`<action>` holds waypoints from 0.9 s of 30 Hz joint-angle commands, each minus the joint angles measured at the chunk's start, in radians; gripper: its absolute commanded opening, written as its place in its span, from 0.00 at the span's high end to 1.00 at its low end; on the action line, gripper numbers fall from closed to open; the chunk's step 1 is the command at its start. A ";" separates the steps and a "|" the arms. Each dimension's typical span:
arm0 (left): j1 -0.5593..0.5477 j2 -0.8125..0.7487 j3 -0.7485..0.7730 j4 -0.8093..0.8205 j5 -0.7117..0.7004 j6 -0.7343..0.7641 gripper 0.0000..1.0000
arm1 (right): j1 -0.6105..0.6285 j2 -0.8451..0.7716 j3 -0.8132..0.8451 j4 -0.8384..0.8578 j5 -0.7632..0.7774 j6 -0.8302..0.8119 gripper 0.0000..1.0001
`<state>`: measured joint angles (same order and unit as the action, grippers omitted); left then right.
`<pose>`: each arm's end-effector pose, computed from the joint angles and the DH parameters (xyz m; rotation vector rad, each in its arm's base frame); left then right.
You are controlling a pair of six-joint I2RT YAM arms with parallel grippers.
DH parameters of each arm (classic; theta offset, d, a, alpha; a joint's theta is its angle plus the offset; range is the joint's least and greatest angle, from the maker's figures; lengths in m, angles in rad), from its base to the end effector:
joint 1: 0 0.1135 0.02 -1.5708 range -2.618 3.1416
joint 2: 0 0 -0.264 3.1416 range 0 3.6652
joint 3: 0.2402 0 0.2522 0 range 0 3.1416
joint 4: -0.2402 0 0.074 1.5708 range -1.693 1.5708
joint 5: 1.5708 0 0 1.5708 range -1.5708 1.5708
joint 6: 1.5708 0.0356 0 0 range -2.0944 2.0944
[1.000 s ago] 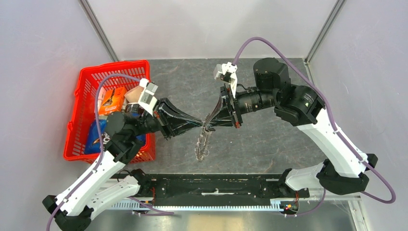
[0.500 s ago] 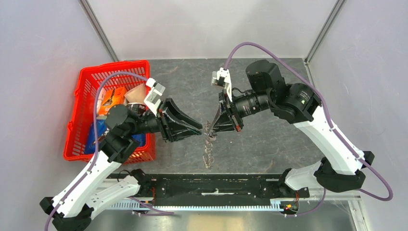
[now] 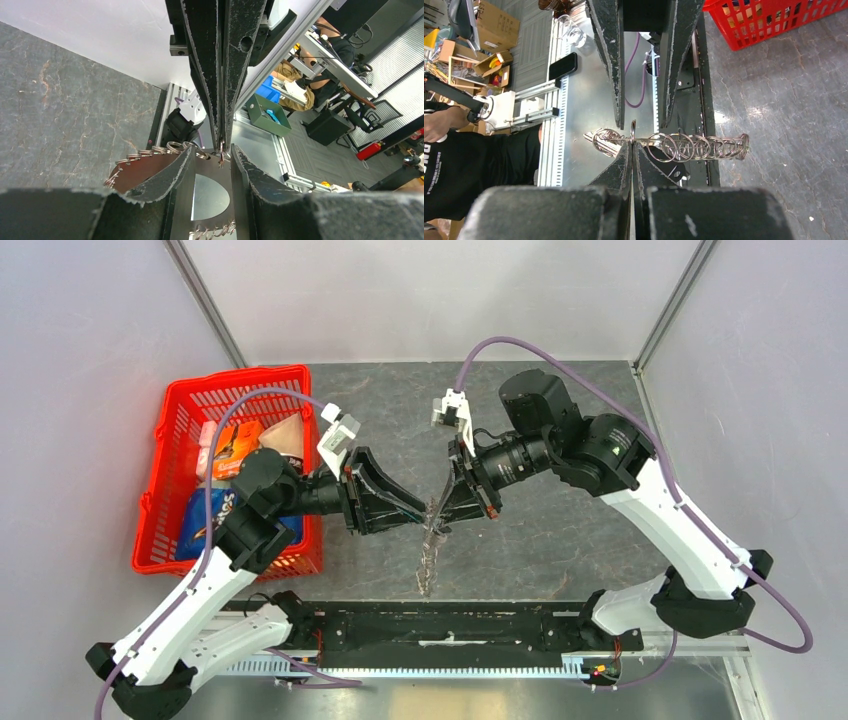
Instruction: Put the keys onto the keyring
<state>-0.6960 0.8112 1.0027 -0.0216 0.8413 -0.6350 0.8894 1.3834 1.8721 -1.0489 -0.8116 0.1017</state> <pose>0.1085 -0.1253 0.4270 0.8401 1.4729 -1.6241 0.1326 0.2045 0.4885 -1.3364 1.8437 1.4201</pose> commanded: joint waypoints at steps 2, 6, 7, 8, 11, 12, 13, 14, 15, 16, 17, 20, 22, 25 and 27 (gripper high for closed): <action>-0.001 -0.004 0.024 0.003 0.028 0.035 0.62 | 0.011 0.018 0.006 0.046 -0.026 0.012 1.00; 0.000 -0.004 0.022 0.011 0.034 0.032 0.63 | 0.012 0.026 0.006 0.057 -0.021 0.017 1.00; -0.001 -0.002 0.022 0.011 0.037 0.032 0.63 | 0.012 0.028 0.007 0.063 -0.021 0.020 1.00; 0.000 -0.002 0.021 0.012 0.039 0.032 0.64 | 0.013 0.029 0.007 0.067 -0.021 0.021 1.00; 0.000 -0.001 0.019 0.012 0.045 0.031 0.67 | 0.012 0.032 0.013 0.072 -0.015 0.026 1.00; 0.000 -0.001 0.017 0.012 0.047 0.030 0.67 | 0.013 0.034 0.013 0.072 -0.015 0.025 1.00; -0.001 -0.001 0.016 0.012 0.048 0.030 0.67 | 0.014 0.036 0.015 0.073 -0.015 0.026 1.00; 0.000 0.000 0.015 0.012 0.047 0.030 0.67 | 0.014 0.037 0.016 0.075 -0.015 0.027 1.00; -0.001 0.000 0.014 0.012 0.047 0.030 0.68 | 0.015 0.037 0.016 0.077 -0.016 0.027 1.00; 0.000 0.000 0.013 0.012 0.048 0.030 0.68 | 0.015 0.039 0.018 0.079 -0.015 0.027 1.00; 0.000 0.001 0.012 0.012 0.049 0.030 0.68 | 0.016 0.040 0.018 0.078 -0.015 0.027 1.00; 0.000 0.002 0.010 0.012 0.051 0.032 0.72 | 0.017 0.043 0.021 0.078 -0.015 0.028 1.00; 0.000 0.005 0.010 0.011 0.054 0.032 0.76 | 0.017 0.042 0.022 0.079 -0.014 0.027 1.00; 0.000 0.006 0.010 0.010 0.058 0.035 0.80 | 0.018 0.041 0.022 0.077 -0.012 0.026 1.00; 0.000 0.007 0.010 0.009 0.060 0.036 0.83 | 0.019 0.039 0.022 0.076 -0.012 0.024 1.00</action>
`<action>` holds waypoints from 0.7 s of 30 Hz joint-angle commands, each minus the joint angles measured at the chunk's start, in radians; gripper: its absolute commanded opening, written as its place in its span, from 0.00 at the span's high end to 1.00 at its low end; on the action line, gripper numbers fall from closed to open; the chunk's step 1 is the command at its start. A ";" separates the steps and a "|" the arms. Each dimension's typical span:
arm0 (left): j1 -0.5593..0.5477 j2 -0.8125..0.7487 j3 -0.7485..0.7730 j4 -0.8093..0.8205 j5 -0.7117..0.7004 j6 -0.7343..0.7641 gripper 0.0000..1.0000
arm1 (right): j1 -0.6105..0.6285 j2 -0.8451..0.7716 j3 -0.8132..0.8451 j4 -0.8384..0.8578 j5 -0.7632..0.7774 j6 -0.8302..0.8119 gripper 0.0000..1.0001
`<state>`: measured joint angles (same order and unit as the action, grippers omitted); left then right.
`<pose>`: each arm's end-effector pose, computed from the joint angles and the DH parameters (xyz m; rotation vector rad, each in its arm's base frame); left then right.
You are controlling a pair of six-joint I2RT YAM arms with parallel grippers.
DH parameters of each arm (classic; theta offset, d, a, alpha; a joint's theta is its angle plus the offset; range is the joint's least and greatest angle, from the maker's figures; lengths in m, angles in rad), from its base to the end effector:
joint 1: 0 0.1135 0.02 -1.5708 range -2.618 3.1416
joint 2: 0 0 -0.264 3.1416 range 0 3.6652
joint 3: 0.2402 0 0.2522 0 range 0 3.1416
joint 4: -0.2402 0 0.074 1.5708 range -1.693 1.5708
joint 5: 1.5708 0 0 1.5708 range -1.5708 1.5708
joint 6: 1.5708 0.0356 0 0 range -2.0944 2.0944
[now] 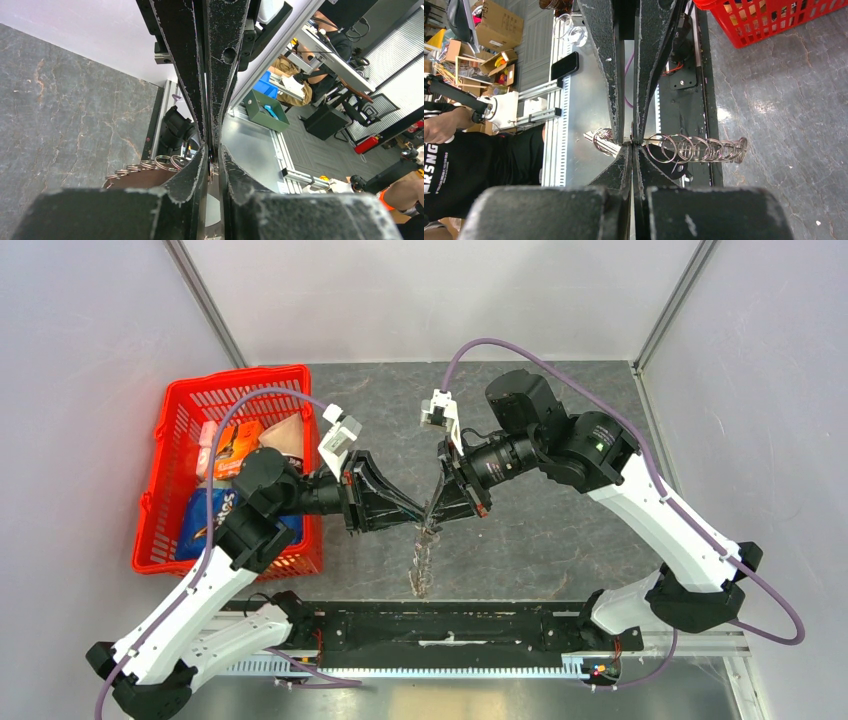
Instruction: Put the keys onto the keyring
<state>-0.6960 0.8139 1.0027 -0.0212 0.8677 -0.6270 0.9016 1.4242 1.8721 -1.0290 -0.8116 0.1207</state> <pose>0.1082 -0.1258 0.4265 0.8709 1.4662 -1.6337 0.1402 0.2188 0.4808 -1.3372 1.8800 1.4355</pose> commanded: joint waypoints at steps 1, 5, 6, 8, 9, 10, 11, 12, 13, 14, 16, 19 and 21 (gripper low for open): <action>-0.001 0.004 0.010 0.009 0.034 0.029 0.84 | 0.006 -0.002 0.021 0.054 -0.012 0.005 1.00; 0.000 0.007 0.011 0.009 0.039 0.028 0.89 | 0.006 -0.004 0.021 0.053 -0.009 0.003 1.00; 0.000 0.006 0.013 0.007 0.041 0.029 0.90 | 0.006 -0.005 0.021 0.052 -0.007 0.002 1.00; 0.000 0.007 0.013 0.005 0.043 0.029 0.92 | 0.006 -0.008 0.022 0.051 -0.006 0.001 1.00; 0.000 0.006 0.013 0.005 0.044 0.029 0.92 | 0.006 -0.010 0.021 0.051 -0.005 0.001 1.00; 0.000 0.006 0.013 0.005 0.043 0.029 0.94 | 0.006 -0.011 0.021 0.050 -0.005 0.002 1.00; 0.000 0.007 0.014 0.005 0.045 0.029 0.95 | 0.006 -0.011 0.021 0.051 -0.004 0.002 1.00; 0.000 0.008 0.014 0.004 0.046 0.029 0.97 | 0.006 -0.012 0.021 0.051 -0.003 0.002 1.00; 0.000 0.008 0.014 0.004 0.048 0.029 0.98 | 0.006 -0.013 0.021 0.051 0.000 0.001 1.00; 0.000 0.008 0.014 0.003 0.050 0.029 0.98 | 0.007 -0.014 0.022 0.051 0.001 0.001 1.00; 0.000 0.005 0.013 0.004 0.054 0.033 0.98 | 0.006 -0.017 0.022 0.051 0.006 0.001 1.00; -0.001 -0.007 0.004 0.018 0.048 0.035 0.98 | 0.006 -0.022 0.024 0.058 0.011 0.006 1.00; 0.000 -0.015 0.001 0.018 0.043 0.037 0.98 | 0.006 -0.023 0.023 0.066 0.011 0.012 1.00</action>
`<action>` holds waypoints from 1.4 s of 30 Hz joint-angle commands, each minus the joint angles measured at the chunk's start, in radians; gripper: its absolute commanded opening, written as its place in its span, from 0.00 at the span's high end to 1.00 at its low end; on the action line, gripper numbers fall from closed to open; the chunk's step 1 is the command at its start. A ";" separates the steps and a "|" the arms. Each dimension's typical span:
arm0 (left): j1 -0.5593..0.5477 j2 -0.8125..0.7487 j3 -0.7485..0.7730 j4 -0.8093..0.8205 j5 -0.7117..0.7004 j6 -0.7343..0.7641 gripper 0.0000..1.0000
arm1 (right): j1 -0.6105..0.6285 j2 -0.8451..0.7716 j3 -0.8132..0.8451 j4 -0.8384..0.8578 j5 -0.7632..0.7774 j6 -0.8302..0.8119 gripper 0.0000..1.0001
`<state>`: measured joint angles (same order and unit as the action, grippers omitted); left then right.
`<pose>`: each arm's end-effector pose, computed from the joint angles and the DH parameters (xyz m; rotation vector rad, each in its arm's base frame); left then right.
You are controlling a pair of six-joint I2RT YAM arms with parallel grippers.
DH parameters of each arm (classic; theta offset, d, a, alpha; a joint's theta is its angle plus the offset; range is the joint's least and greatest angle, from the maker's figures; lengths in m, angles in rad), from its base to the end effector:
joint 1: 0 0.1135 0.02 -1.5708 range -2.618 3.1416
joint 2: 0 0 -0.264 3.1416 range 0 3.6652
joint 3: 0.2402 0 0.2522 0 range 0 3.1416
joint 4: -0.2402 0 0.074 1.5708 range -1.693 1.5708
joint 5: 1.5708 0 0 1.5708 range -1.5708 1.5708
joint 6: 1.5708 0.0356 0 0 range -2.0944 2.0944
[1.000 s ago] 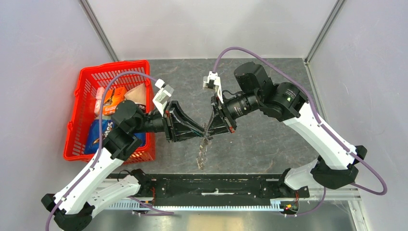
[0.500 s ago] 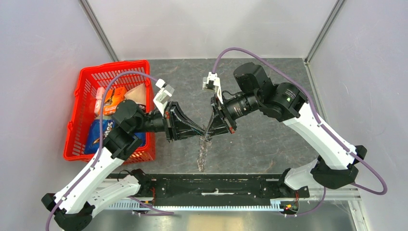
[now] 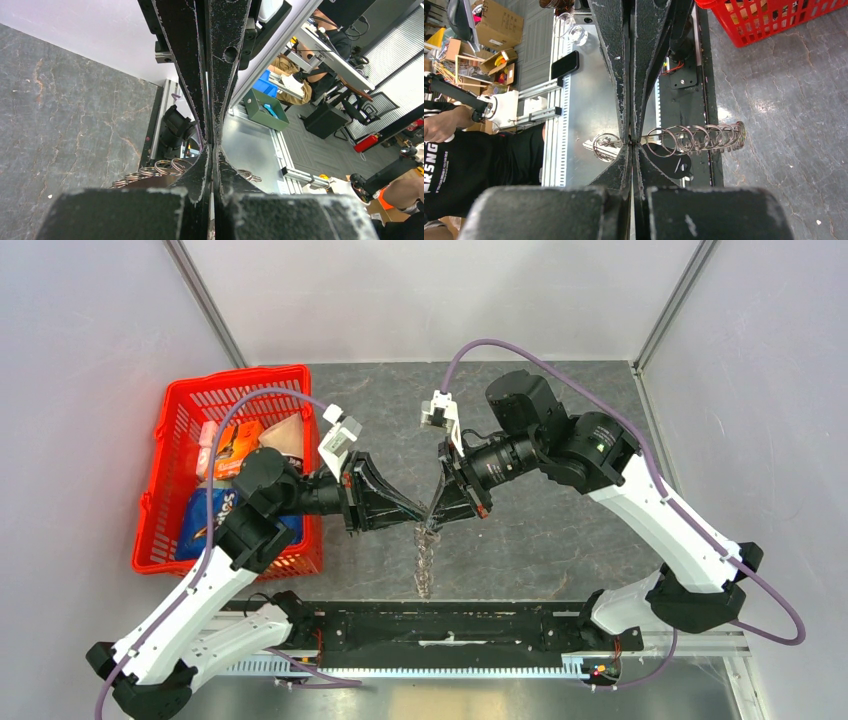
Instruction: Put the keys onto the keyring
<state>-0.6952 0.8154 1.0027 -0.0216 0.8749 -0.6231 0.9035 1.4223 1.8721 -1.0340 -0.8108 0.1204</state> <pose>0.1084 -0.1260 0.4262 0.8794 1.4647 -1.6346 0.1392 0.2183 0.4808 -1.3393 1.8828 1.4353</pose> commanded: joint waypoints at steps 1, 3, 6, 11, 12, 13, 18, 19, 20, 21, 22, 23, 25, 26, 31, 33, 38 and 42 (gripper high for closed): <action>-0.001 -0.019 0.001 0.018 0.032 0.036 0.98 | 0.005 -0.022 0.022 0.076 0.010 0.014 1.00; -0.003 -0.023 -0.003 0.045 0.027 0.039 0.98 | 0.005 -0.026 0.018 0.091 0.006 0.021 0.98; -0.003 -0.041 -0.012 0.068 0.013 0.036 0.98 | 0.005 -0.037 0.005 0.113 0.004 0.029 0.95; -0.004 -0.061 -0.031 0.138 -0.015 -0.002 0.98 | 0.005 -0.057 -0.017 0.144 0.000 0.042 0.81; -0.004 -0.064 -0.035 0.155 -0.020 -0.011 0.98 | 0.005 -0.061 -0.022 0.153 -0.003 0.046 0.75; -0.005 -0.066 -0.040 0.172 -0.025 -0.020 0.98 | 0.005 -0.069 -0.028 0.164 -0.007 0.051 0.71; -0.004 -0.073 -0.060 0.250 -0.055 -0.058 0.98 | 0.005 -0.113 -0.045 0.202 -0.017 0.073 0.51; -0.004 -0.077 -0.067 0.271 -0.063 -0.066 0.98 | 0.005 -0.122 -0.044 0.204 -0.011 0.078 0.50; -0.005 -0.079 -0.076 0.293 -0.073 -0.079 0.98 | 0.005 -0.129 -0.045 0.208 -0.001 0.082 0.49; -0.005 -0.083 -0.086 0.323 -0.083 -0.091 0.98 | 0.005 -0.137 -0.045 0.211 0.008 0.086 0.48; -0.004 -0.085 -0.094 0.353 -0.090 -0.106 0.98 | 0.004 -0.141 -0.049 0.216 0.011 0.090 0.48; -0.005 -0.087 -0.102 0.372 -0.103 -0.119 0.98 | 0.005 -0.151 -0.054 0.223 0.017 0.095 0.48; -0.006 -0.094 -0.118 0.417 -0.130 -0.143 0.98 | 0.005 -0.169 -0.075 0.244 0.030 0.102 0.48; -0.006 -0.099 -0.124 0.432 -0.147 -0.153 0.98 | 0.004 -0.179 -0.083 0.252 0.040 0.100 0.48; -0.006 -0.117 -0.148 0.510 -0.209 -0.198 0.98 | 0.004 -0.209 -0.106 0.264 0.085 0.055 0.50; -0.007 -0.115 -0.153 0.547 -0.212 -0.218 0.98 | 0.005 -0.202 -0.101 0.264 0.089 0.039 0.51; -0.006 -0.107 -0.160 0.605 -0.214 -0.251 0.98 | 0.005 -0.168 -0.076 0.265 0.080 0.000 0.54; -0.006 -0.111 -0.171 0.638 -0.226 -0.264 0.98 | 0.006 -0.165 -0.065 0.287 0.071 -0.023 0.54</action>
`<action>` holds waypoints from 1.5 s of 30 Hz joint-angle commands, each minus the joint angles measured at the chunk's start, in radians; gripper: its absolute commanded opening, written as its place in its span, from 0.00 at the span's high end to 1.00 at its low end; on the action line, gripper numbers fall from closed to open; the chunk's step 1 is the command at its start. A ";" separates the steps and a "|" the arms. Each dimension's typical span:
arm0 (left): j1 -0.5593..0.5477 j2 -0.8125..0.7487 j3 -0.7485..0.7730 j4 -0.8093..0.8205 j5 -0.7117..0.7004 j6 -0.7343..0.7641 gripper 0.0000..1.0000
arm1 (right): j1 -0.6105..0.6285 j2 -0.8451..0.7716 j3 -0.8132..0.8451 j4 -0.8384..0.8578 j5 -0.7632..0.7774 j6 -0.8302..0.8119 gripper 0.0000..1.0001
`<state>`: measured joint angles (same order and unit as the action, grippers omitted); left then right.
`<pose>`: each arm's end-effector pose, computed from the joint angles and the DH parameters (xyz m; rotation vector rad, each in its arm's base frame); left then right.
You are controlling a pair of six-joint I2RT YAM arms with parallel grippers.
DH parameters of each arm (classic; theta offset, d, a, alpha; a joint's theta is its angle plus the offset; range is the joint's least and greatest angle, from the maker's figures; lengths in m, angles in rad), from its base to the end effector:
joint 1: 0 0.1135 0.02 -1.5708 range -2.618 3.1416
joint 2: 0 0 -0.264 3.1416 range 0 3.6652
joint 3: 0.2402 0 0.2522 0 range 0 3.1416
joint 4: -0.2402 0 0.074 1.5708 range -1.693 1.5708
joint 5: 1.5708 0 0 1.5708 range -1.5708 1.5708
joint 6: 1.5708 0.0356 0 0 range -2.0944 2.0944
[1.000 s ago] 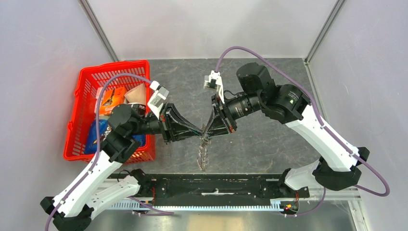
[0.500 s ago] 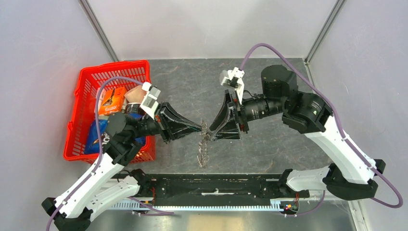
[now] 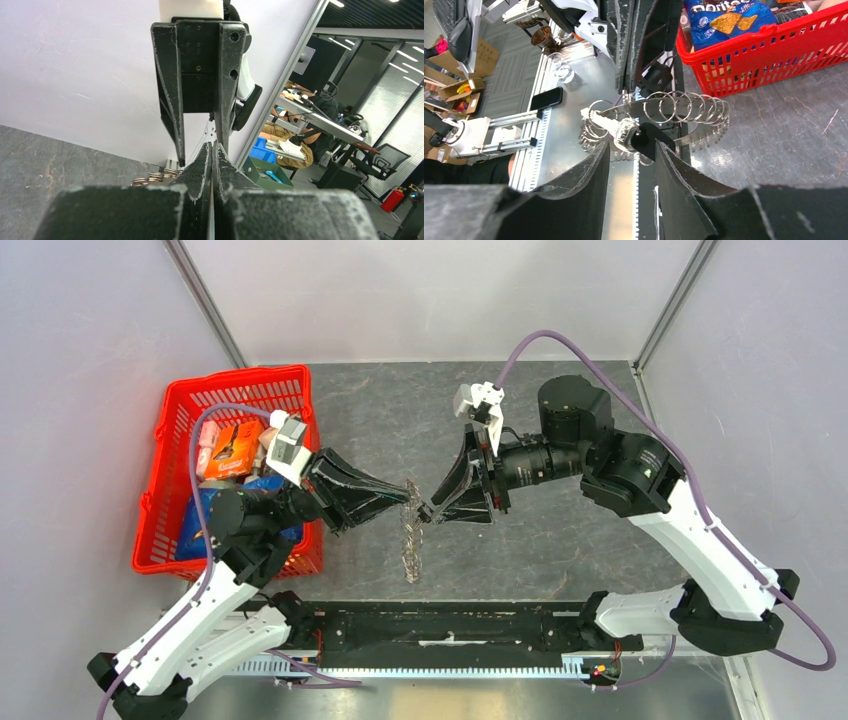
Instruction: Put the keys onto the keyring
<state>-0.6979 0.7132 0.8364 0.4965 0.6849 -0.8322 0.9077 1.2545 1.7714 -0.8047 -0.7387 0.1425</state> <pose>0.0918 -0.1064 0.4349 0.6511 1.0901 -1.6726 0.1149 0.1861 0.5091 -1.2489 1.5959 1.3810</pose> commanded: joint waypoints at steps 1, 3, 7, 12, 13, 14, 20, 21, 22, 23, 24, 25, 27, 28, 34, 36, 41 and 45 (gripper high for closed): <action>-0.003 -0.009 -0.008 0.131 -0.038 -0.060 0.98 | 0.001 0.000 0.036 0.066 -0.005 -0.046 0.54; -0.003 -0.009 -0.014 0.149 -0.042 -0.068 0.98 | 0.002 -0.003 0.037 0.078 -0.008 -0.053 0.54; -0.003 -0.007 -0.025 0.182 -0.042 -0.085 0.98 | 0.001 -0.004 0.038 0.108 -0.022 -0.059 0.55; -0.003 -0.004 -0.031 0.197 -0.051 -0.093 0.98 | 0.002 0.005 0.043 0.142 -0.050 -0.050 0.58; -0.003 -0.003 -0.032 0.198 -0.051 -0.093 0.98 | 0.002 0.008 0.046 0.142 -0.052 -0.049 0.59; -0.003 -0.002 -0.031 0.198 -0.050 -0.094 0.98 | 0.002 0.010 0.046 0.145 -0.053 -0.050 0.60; -0.004 -0.001 -0.033 0.203 -0.055 -0.095 0.98 | 0.003 0.031 0.048 0.169 -0.068 -0.032 0.68; -0.003 -0.002 -0.033 0.203 -0.057 -0.094 0.98 | 0.003 0.033 0.049 0.169 -0.070 -0.031 0.70; -0.004 -0.004 -0.034 0.203 -0.060 -0.094 0.98 | 0.004 0.033 0.048 0.171 -0.070 -0.030 0.72; -0.003 -0.004 -0.034 0.203 -0.063 -0.094 0.98 | 0.005 0.033 0.046 0.173 -0.070 -0.029 0.73; -0.003 -0.005 -0.034 0.203 -0.065 -0.093 0.98 | 0.006 0.033 0.044 0.177 -0.070 -0.028 0.74; -0.003 -0.006 -0.036 0.203 -0.066 -0.092 0.98 | 0.008 0.035 0.043 0.179 -0.070 -0.027 0.75; -0.003 -0.007 -0.037 0.203 -0.072 -0.090 0.98 | 0.010 0.036 0.042 0.179 -0.070 -0.025 0.82; -0.003 -0.007 -0.037 0.203 -0.074 -0.090 0.98 | 0.011 0.037 0.042 0.179 -0.070 -0.024 0.88; -0.003 -0.016 -0.037 0.210 -0.095 -0.082 0.98 | 0.016 0.034 0.022 0.196 -0.080 0.007 1.00; -0.003 -0.017 -0.036 0.217 -0.100 -0.081 0.98 | 0.016 0.028 0.005 0.208 -0.085 0.018 1.00; -0.003 -0.011 -0.028 0.229 -0.105 -0.081 0.98 | 0.017 0.014 -0.044 0.252 -0.102 0.056 1.00; -0.003 -0.013 -0.028 0.234 -0.113 -0.081 0.98 | 0.017 0.006 -0.076 0.276 -0.111 0.077 1.00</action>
<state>-0.6979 0.7097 0.7952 0.6430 0.6289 -0.8970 0.9157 1.2850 1.7206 -0.5781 -0.8146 0.1856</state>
